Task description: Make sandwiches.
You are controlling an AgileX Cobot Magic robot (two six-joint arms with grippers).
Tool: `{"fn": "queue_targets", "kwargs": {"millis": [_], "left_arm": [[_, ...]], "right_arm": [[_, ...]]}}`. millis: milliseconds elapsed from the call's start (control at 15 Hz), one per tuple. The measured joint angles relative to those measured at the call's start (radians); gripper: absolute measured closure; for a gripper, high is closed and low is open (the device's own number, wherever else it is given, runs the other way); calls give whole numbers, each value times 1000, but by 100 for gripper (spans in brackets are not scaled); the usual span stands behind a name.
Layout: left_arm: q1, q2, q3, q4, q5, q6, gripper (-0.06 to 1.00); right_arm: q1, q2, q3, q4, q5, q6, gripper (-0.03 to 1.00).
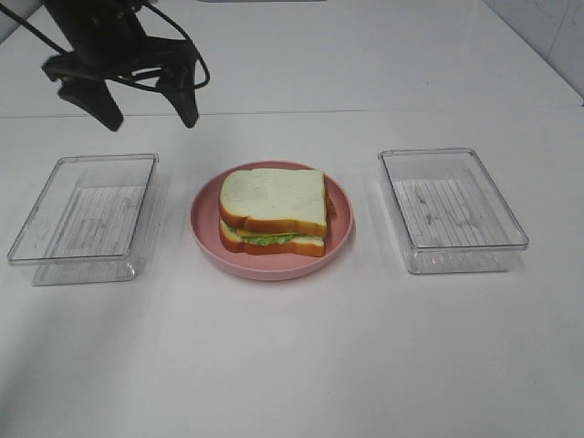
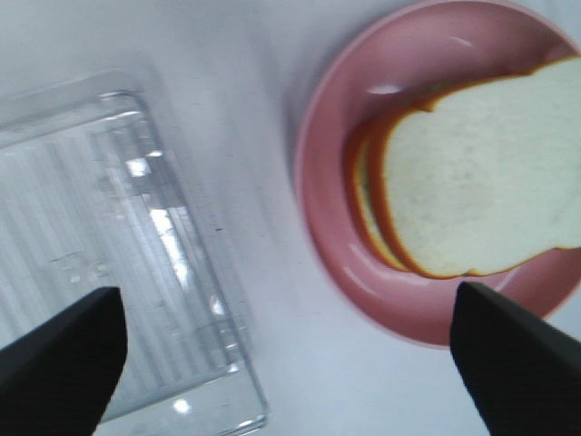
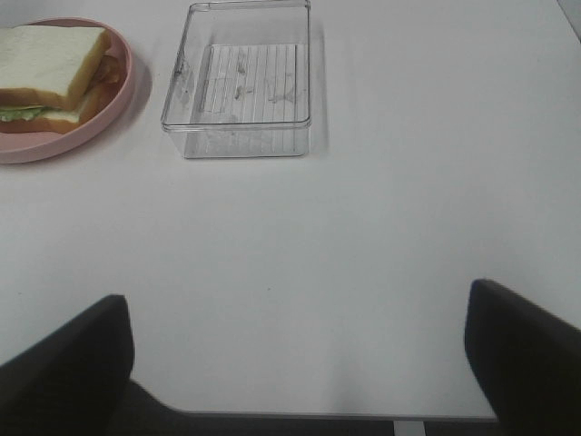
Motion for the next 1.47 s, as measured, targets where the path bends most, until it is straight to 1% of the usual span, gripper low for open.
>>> {"fn": "queue_targets", "kwargs": {"millis": [67, 133, 200, 533, 600, 733, 800, 867, 933, 1067, 1200, 1267, 1400, 1467], "left_arm": [[13, -12, -1, 59, 2, -8, 6], [36, -14, -1, 98, 3, -12, 6], [54, -14, -1, 111, 3, -13, 6], [270, -36, -1, 130, 3, 44, 6], [297, -42, 1, 130, 3, 44, 6], [306, -86, 55, 125, 2, 67, 6], [306, -138, 118, 119, 1, 72, 6], [306, -289, 299, 117, 0, 87, 6], [306, -337, 356, 117, -1, 90, 6], [306, -531, 571, 117, -59, 108, 6], [306, -789, 794, 117, -120, 115, 6], [306, -846, 849, 117, -134, 116, 6], [306, -1113, 1030, 123, -161, 116, 6], [306, -1387, 1161, 134, -161, 118, 6]], "right_arm": [[0, 0, 0, 0, 0, 0, 2], [0, 0, 0, 0, 0, 0, 2], [0, 0, 0, 0, 0, 0, 2], [0, 0, 0, 0, 0, 0, 2], [0, 0, 0, 0, 0, 0, 2], [0, 0, 0, 0, 0, 0, 2], [0, 0, 0, 0, 0, 0, 2], [0, 0, 0, 0, 0, 0, 2], [0, 0, 0, 0, 0, 0, 2], [0, 0, 0, 0, 0, 0, 2], [0, 0, 0, 0, 0, 0, 2], [0, 0, 0, 0, 0, 0, 2], [0, 0, 0, 0, 0, 0, 2], [0, 0, 0, 0, 0, 0, 2]]}}
